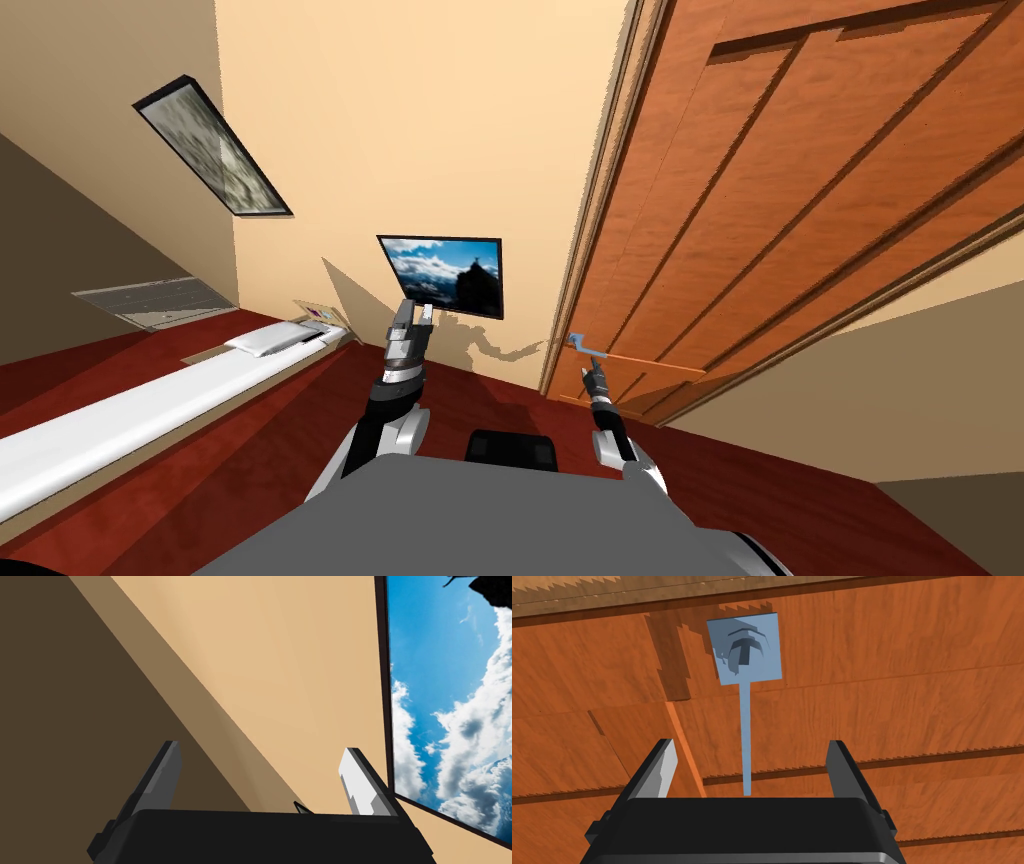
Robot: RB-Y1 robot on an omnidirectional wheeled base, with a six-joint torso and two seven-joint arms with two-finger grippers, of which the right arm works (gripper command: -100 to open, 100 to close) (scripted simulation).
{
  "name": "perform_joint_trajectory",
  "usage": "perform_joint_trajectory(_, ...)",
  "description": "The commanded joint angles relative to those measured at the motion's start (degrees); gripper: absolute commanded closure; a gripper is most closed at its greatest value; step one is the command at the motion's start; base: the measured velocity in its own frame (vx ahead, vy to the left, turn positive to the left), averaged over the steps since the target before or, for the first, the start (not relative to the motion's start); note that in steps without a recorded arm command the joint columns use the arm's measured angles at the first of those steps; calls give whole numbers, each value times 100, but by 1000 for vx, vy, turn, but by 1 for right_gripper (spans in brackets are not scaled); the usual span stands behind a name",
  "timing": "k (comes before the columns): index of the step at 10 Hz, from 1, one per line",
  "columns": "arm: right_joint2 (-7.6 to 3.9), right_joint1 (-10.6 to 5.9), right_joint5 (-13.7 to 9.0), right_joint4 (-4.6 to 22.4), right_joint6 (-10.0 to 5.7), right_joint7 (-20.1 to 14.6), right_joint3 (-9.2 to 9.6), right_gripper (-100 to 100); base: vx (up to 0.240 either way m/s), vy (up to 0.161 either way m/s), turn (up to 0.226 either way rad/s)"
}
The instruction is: Pull the door open
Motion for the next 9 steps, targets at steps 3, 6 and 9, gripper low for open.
perform_joint_trajectory(3, -321, 220, -118, 111, -218, -295, -138, -100, 183, 17, 138)
perform_joint_trajectory(6, -429, 290, -157, 156, -290, -390, -182, -100, 125, -5, 75)
perform_joint_trajectory(9, -426, 318, -157, 85, -243, -379, -183, -100, 70, -12, 19)
